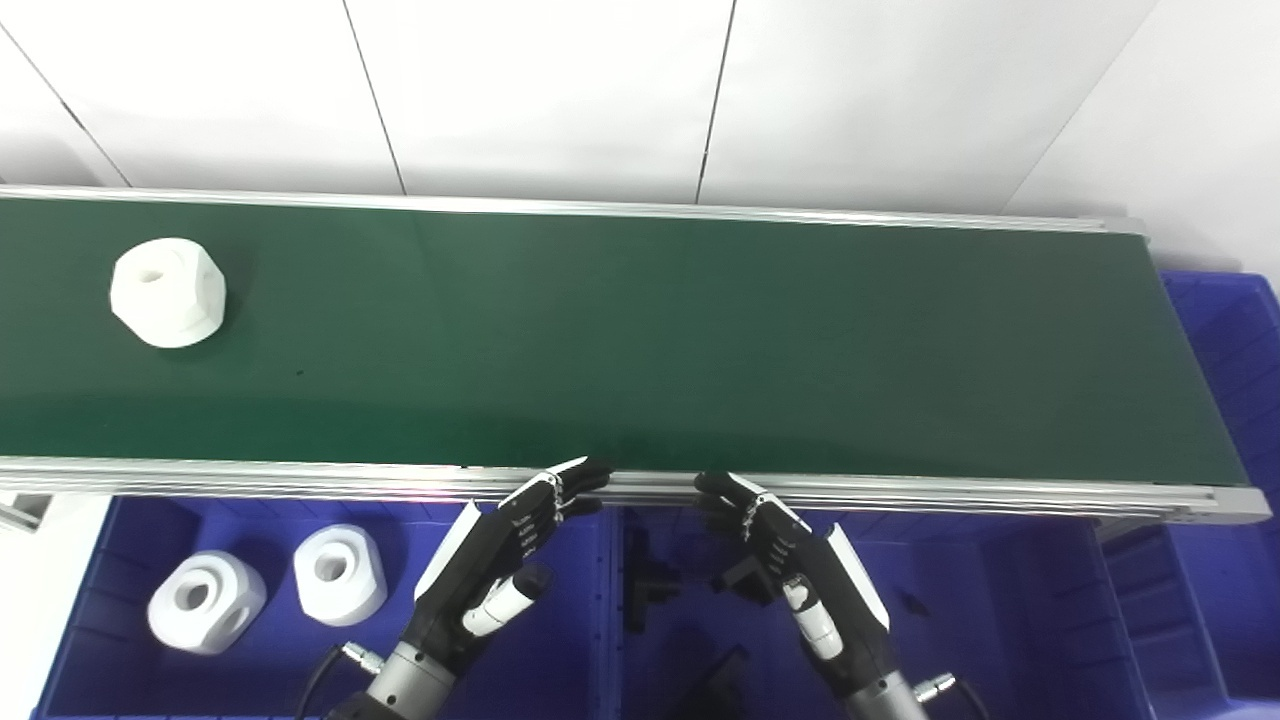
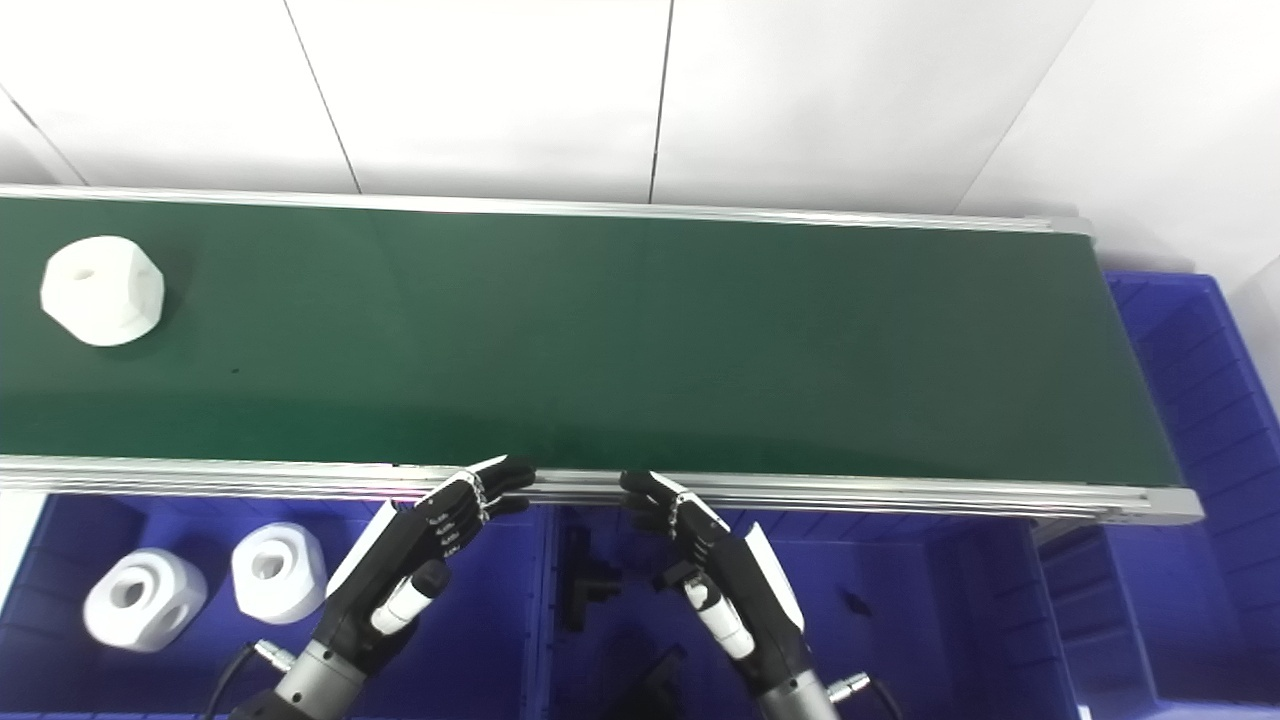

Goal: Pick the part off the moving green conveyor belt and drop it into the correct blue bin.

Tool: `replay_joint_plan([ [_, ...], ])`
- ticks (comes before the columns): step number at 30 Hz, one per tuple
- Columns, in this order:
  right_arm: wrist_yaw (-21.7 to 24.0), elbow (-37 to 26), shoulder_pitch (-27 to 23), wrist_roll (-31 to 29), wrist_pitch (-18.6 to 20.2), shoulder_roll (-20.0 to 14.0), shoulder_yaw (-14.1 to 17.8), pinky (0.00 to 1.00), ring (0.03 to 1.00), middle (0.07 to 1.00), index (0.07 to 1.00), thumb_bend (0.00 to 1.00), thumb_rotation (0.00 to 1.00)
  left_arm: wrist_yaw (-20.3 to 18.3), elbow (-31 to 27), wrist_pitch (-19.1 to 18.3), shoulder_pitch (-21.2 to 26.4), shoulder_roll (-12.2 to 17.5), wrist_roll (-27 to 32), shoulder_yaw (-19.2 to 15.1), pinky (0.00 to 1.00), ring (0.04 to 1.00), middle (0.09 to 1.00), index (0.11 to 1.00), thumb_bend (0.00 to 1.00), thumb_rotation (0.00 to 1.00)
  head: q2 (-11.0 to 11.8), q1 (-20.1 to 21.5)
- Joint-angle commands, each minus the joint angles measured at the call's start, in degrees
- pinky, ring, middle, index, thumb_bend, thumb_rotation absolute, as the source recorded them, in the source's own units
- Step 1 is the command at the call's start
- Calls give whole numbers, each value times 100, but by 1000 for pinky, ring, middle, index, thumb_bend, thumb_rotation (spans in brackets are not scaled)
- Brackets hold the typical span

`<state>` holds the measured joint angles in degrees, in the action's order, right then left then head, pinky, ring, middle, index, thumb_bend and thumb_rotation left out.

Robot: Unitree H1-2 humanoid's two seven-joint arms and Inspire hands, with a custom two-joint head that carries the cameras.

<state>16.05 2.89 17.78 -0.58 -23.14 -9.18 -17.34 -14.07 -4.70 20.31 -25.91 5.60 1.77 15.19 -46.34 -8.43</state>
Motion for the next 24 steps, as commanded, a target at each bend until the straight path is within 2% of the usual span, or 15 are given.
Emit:
replay_joint_plan([
  [1, 77, 36, -20, -52, -333, 4, -10, 796, 839, 865, 844, 834, 1000, -25, 90, 320, 2, 5, 25, 27, 844, 893, 887, 821, 819, 866, 26, -19],
  [2, 89, 136, -29, -67, -354, 0, -2, 795, 843, 867, 843, 843, 1000, -27, 226, 407, 29, -3, 4, 33, 843, 890, 883, 819, 825, 870, 231, -121],
  [3, 99, 202, -36, -77, -367, -2, 5, 791, 844, 868, 842, 853, 1000, -29, 318, 470, 48, -8, -8, 37, 841, 888, 879, 818, 830, 871, 231, -121],
  [4, 123, 296, -40, -105, -374, -7, 23, 790, 844, 868, 842, 856, 1000, -33, 431, 539, 55, -36, 14, 50, 841, 887, 878, 817, 831, 872, 443, -227],
  [5, 142, 357, -44, -123, -378, -9, 38, 789, 842, 866, 842, 857, 1000, -36, 505, 586, 59, -57, 33, 59, 842, 885, 875, 813, 819, 854, 443, -227],
  [6, 159, 443, -56, -137, -378, -6, 62, 789, 839, 862, 840, 855, 997, -32, 593, 614, 63, -91, 48, 68, 844, 887, 876, 812, 811, 839, 639, -332],
  [7, 177, 500, -64, -145, -378, 0, 84, 790, 837, 861, 839, 853, 996, -30, 653, 630, 66, -114, 55, 72, 845, 888, 878, 813, 809, 834, 639, -332],
  [8, 197, 577, -88, -149, -378, 4, 109, 790, 836, 859, 838, 851, 995, -20, 752, 644, 92, -149, 31, 71, 844, 889, 879, 814, 805, 828, 831, -464],
  [9, 217, 629, -105, -150, -378, 9, 129, 790, 834, 857, 836, 848, 994, -15, 820, 653, 111, -173, 13, 68, 841, 888, 880, 814, 800, 822, 831, -464],
  [15, 400, 1028, -267, -161, -379, -5, 286, 775, 825, 851, 835, 848, 1000, 30, 1161, 661, 253, -288, -165, 75, 801, 863, 863, 793, 793, 784, 1404, -946],
  [16, 423, 1076, -282, -159, -379, 1, 311, 771, 823, 849, 834, 853, 1000, 24, 1205, 661, 275, -289, -177, 77, 795, 858, 858, 789, 793, 772, 1404, -946],
  [17, 436, 1157, -300, -151, -379, 14, 340, 770, 822, 848, 833, 854, 1000, 31, 1282, 660, 304, -293, -192, 75, 793, 856, 856, 788, 794, 768, 1568, -988],
  [18, 446, 1210, -312, -144, -378, 25, 363, 764, 817, 844, 830, 877, 1000, 37, 1331, 660, 322, -295, -201, 75, 786, 853, 854, 784, 804, 763, 1568, -988],
  [21, 511, 1422, -383, -154, -379, 61, 425, 752, 807, 838, 823, 908, 1000, 99, 1543, 660, 410, -311, -249, 71, 760, 836, 846, 776, 811, 761, 1877, -1040],
  [24, 564, 1566, -440, -165, -379, 99, 483, 750, 807, 835, 817, 896, 996, 198, 1687, 661, 490, -312, -335, 95, 734, 815, 835, 764, 828, 766, 2004, -1085],
])
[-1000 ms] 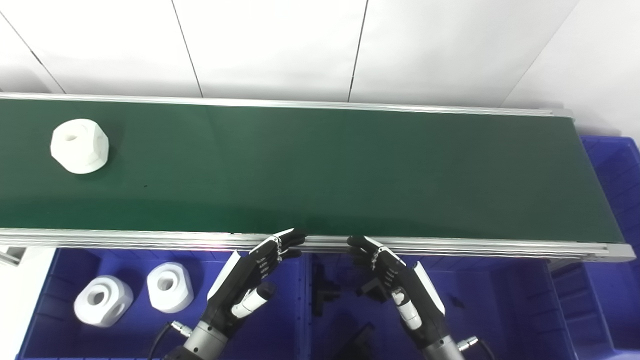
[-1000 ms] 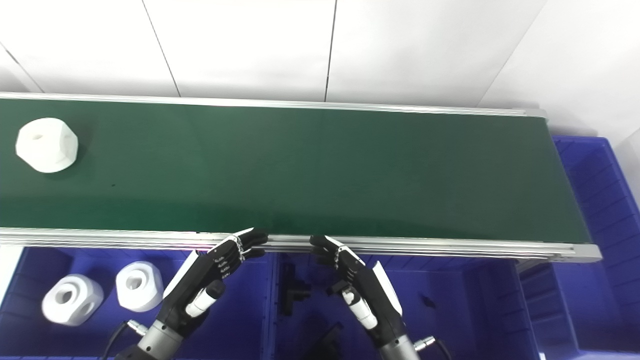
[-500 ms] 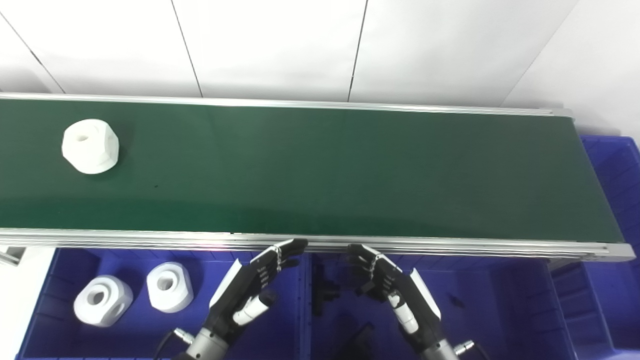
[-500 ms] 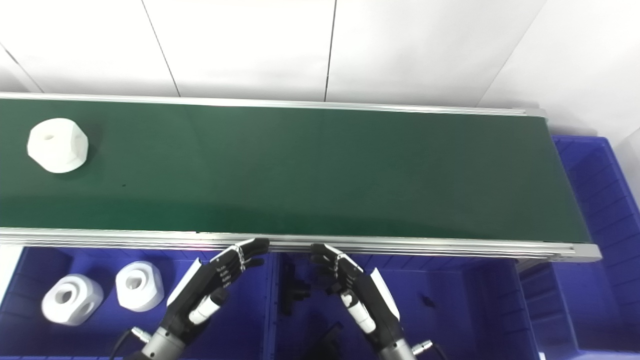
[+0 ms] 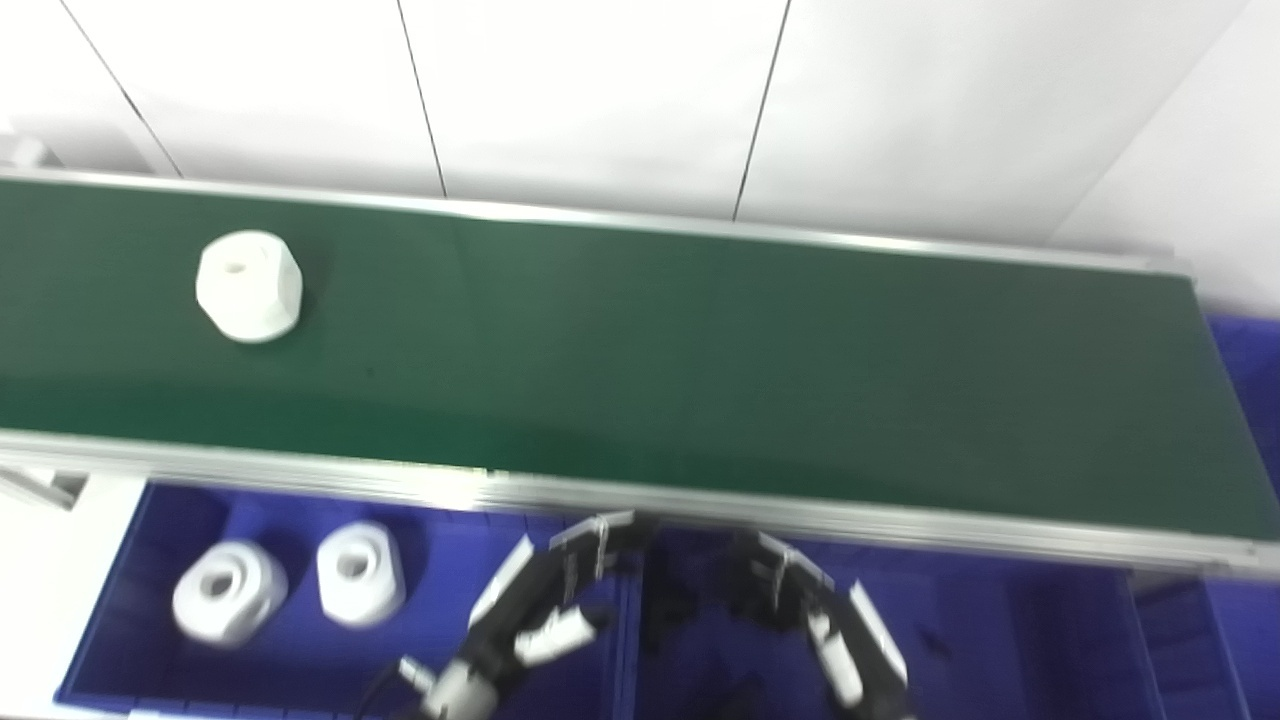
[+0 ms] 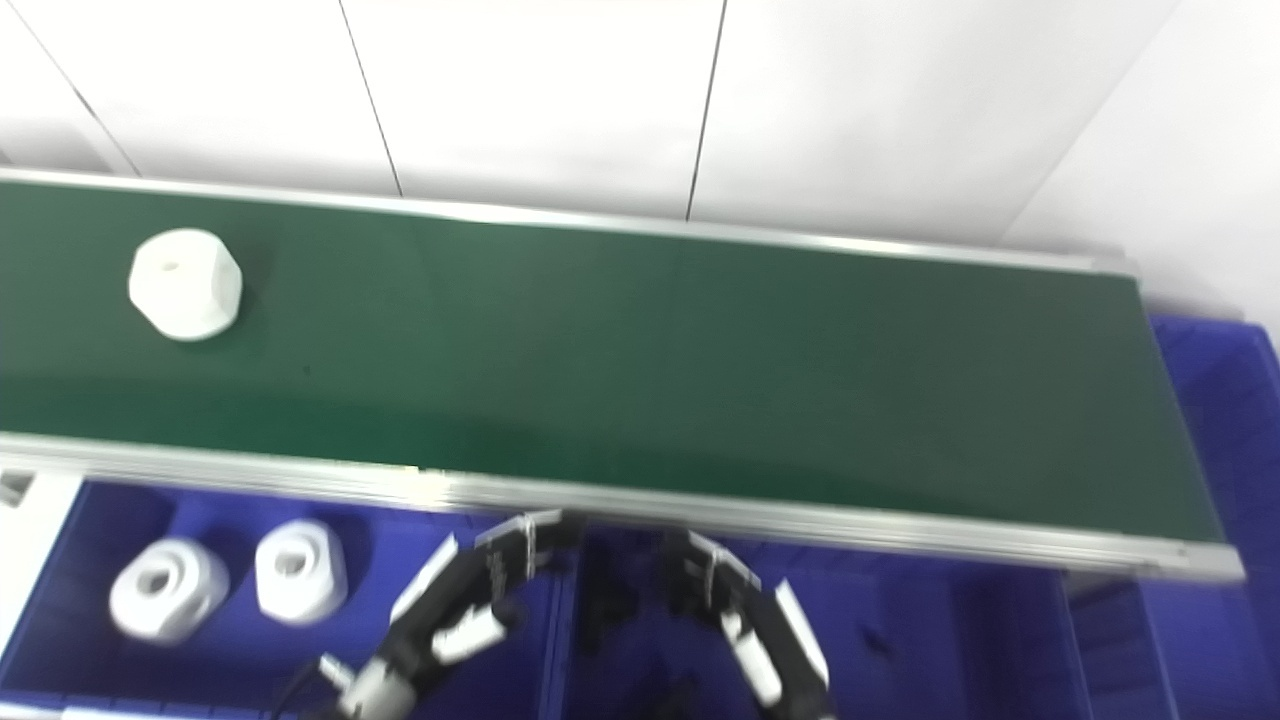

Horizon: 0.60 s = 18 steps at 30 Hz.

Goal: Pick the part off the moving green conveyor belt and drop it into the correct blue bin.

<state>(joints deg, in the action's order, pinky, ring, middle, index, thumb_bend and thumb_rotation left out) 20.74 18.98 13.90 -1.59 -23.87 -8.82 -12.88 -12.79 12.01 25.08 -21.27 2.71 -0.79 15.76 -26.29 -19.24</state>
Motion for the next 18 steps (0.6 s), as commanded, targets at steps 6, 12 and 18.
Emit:
replay_joint_plan([
  [6, 146, 59, -93, -32, -306, 98, 126, 739, 798, 827, 811, 885, 1000, 186, 149, 184, 144, 29, -119, 139, 712, 795, 816, 750, 826, 774, 1, -139],
  [12, 237, 75, -104, -53, -306, 118, 189, 733, 797, 829, 810, 895, 1000, 367, 108, 184, 166, 87, -226, 259, 700, 787, 812, 744, 837, 789, -35, -173],
  [18, 342, 92, -124, -80, -306, 117, 239, 731, 798, 833, 812, 875, 1000, 468, 89, 185, 163, 100, -243, 334, 699, 789, 811, 743, 855, 796, -51, -248],
])
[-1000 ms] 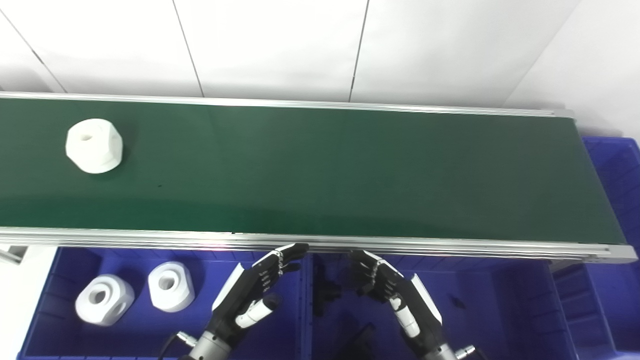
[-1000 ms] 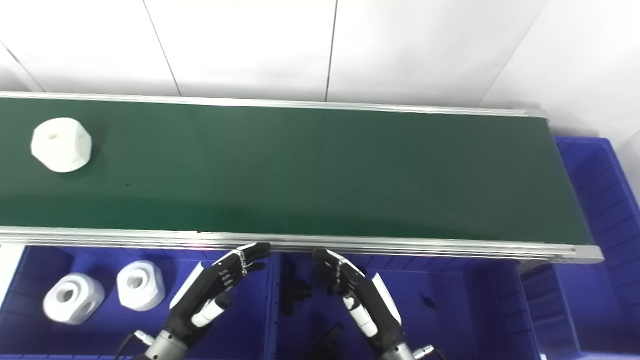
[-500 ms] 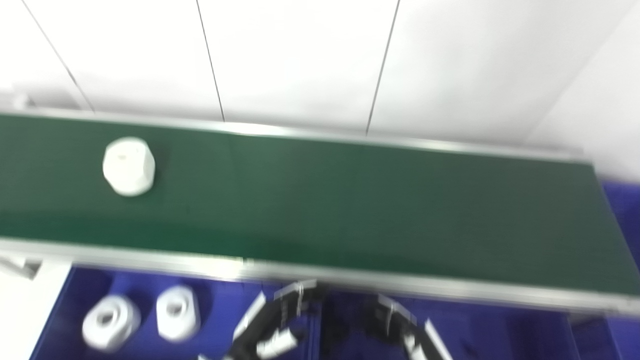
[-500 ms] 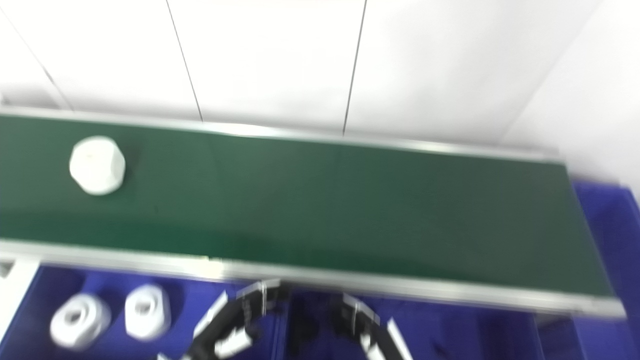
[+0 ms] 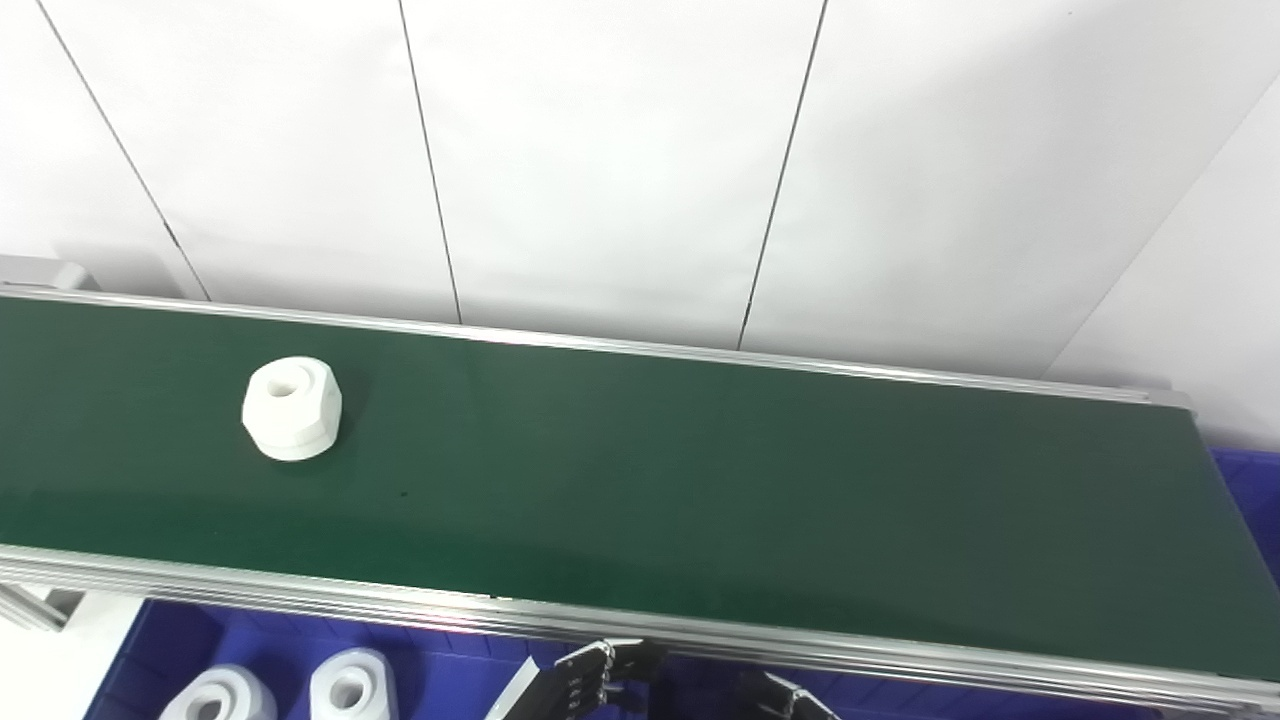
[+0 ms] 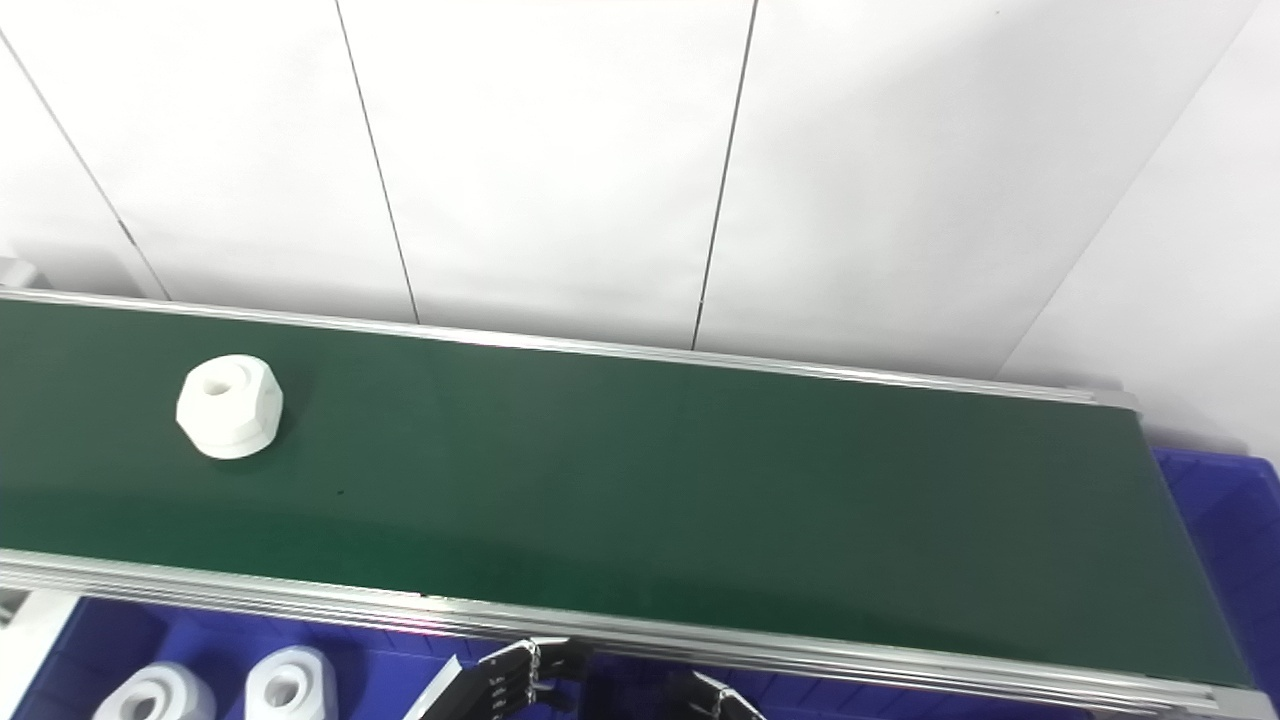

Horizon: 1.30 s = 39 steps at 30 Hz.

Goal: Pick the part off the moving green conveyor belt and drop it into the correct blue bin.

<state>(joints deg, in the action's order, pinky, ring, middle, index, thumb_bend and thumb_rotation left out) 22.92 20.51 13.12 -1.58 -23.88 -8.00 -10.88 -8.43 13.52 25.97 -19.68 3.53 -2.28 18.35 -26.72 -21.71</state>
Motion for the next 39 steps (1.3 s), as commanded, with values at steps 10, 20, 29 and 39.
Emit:
replay_joint_plan([
  [10, 209, -134, -31, -73, -305, 63, 144, 737, 808, 842, 820, 897, 1000, 39, -351, 96, -40, 77, -58, 196, 686, 781, 809, 737, 818, 783, -51, -414],
  [20, 306, -208, 6, -154, -305, 117, 171, 772, 838, 862, 837, 899, 1000, 108, -1596, 96, -258, 283, 2, 367, 673, 781, 786, 713, 862, 733, -112, -419],
  [29, 412, -216, 23, -192, -305, 153, 266, 789, 845, 865, 838, 881, 993, 389, -2882, 95, -370, 168, -320, 384, 639, 762, 759, 692, 918, 752, -156, -364],
  [39, 425, -170, 1, -166, -305, 140, 304, 782, 838, 862, 838, 901, 990, 2200, -2964, 94, 26, -333, -1796, -195, 680, 755, 740, 672, 903, 472, -155, -353],
])
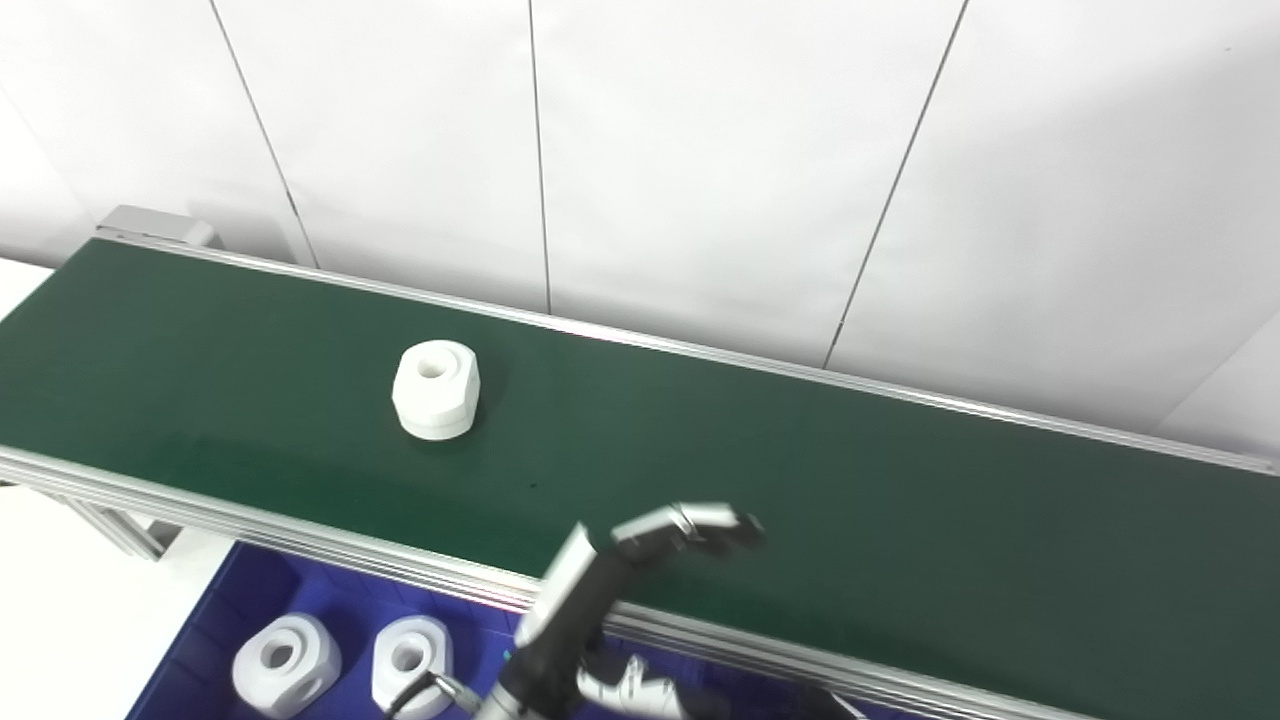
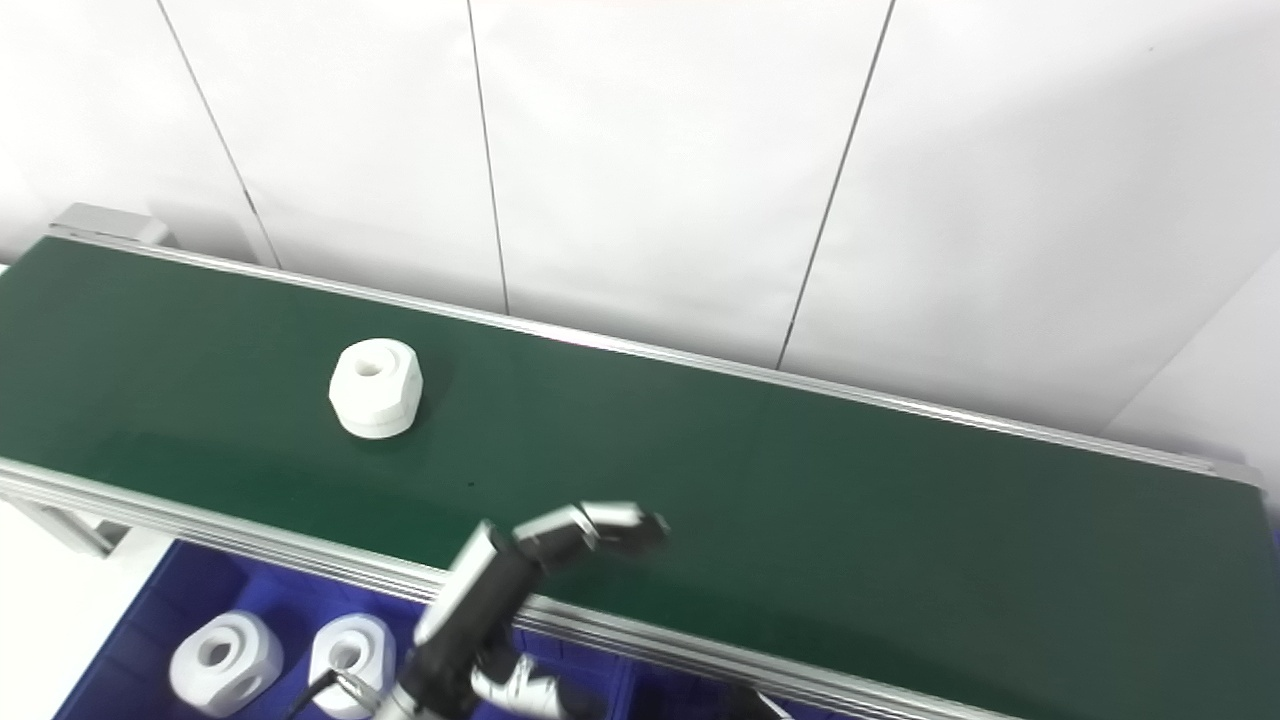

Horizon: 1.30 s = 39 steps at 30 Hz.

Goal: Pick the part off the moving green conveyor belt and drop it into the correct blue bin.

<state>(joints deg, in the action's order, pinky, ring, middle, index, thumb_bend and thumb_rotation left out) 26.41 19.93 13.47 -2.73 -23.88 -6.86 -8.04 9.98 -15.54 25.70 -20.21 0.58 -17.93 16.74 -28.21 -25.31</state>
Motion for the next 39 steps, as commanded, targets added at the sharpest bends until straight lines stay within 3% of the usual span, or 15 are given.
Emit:
replay_joint_plan([
  [1, 92, -101, -40, -62, -305, 23, 23, 785, 837, 862, 838, 902, 988, 557, -1, 121, 144, -72, -424, -111, 676, 758, 742, 674, 904, 452, -6, 8],
  [4, 113, -82, -55, -71, -305, 22, 34, 792, 840, 865, 841, 896, 985, 1119, 266, 121, 405, -126, -1109, -398, 668, 752, 744, 679, 942, 395, 0, -6],
  [9, 162, -69, -71, -100, -305, 23, 54, 787, 836, 865, 842, 903, 981, 2176, 937, -77, 947, -340, -2576, -1050, 768, 788, 785, 754, 948, 311, 36, -3],
  [15, 196, -33, -83, -85, -305, 21, 103, 785, 837, 864, 840, 892, 988, 3414, 1733, -659, 1609, -300, -3629, -1368, 837, 822, 813, 790, 910, 226, 80, -43],
  [21, 199, -13, -83, -59, -305, 34, 139, 783, 835, 862, 836, 877, 985, 3914, 2354, -1189, 2257, -96, -3699, -1574, 882, 843, 832, 813, 900, 195, 102, -55],
  [24, 212, -1, -86, -60, -305, 35, 146, 777, 832, 861, 834, 876, 990, 4242, 2710, -1351, 2540, -1, -3686, -1599, 848, 827, 826, 811, 920, 187, 117, -47],
  [29, 256, 33, -85, -107, -304, 58, 179, 786, 833, 861, 836, 881, 976, 4345, 3222, -1692, 2916, 42, -3386, -1676, 877, 852, 862, 838, 900, 191, 119, -45],
  [33, 284, 91, -108, -116, -304, 66, 208, 786, 834, 861, 833, 881, 972, 4360, 3560, -1891, 3136, 60, -3130, -1700, 888, 862, 876, 844, 894, 168, 149, -42],
  [39, 356, 97, -120, -145, -304, 86, 239, 786, 836, 859, 830, 871, 961, 4866, 4498, -1933, 3536, 263, -2961, -1674, 845, 839, 856, 825, 914, 138, 158, -34],
])
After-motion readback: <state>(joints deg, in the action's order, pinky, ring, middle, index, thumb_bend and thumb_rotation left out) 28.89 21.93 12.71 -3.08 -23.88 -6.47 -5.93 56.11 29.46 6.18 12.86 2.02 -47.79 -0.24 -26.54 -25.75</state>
